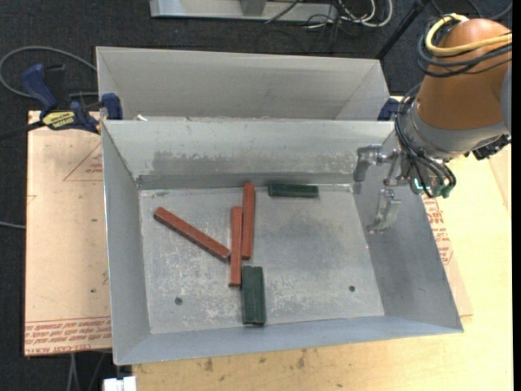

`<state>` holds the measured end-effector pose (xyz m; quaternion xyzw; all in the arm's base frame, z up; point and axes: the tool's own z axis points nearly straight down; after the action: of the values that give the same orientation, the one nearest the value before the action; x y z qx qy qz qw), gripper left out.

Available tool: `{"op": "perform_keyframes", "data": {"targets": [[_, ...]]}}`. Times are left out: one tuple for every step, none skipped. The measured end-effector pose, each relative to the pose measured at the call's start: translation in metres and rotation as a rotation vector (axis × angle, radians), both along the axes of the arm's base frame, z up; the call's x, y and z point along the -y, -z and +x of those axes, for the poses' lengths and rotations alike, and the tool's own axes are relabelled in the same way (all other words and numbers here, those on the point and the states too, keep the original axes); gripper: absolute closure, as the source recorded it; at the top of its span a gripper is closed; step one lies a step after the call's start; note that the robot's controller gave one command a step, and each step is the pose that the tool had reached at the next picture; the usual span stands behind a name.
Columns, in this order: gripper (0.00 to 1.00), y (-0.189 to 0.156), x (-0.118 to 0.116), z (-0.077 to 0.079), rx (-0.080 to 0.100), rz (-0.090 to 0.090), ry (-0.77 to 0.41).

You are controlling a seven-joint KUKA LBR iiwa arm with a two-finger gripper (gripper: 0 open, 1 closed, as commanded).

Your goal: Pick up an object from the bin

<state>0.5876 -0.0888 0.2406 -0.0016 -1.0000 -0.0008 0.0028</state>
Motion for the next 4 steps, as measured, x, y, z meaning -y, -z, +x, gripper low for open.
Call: {"op": "perform_keyframes", "data": {"targets": [[0.0,0.174,-0.041,0.069,0.003,0.001,0.043],[0.0,0.139,-0.065,0.068,0.011,0.0,0.14],[0.0,0.137,-0.067,0.069,0.008,-0.001,0.371],[0.0,0.171,-0.061,0.068,-0.003,-0.003,0.485]]}}
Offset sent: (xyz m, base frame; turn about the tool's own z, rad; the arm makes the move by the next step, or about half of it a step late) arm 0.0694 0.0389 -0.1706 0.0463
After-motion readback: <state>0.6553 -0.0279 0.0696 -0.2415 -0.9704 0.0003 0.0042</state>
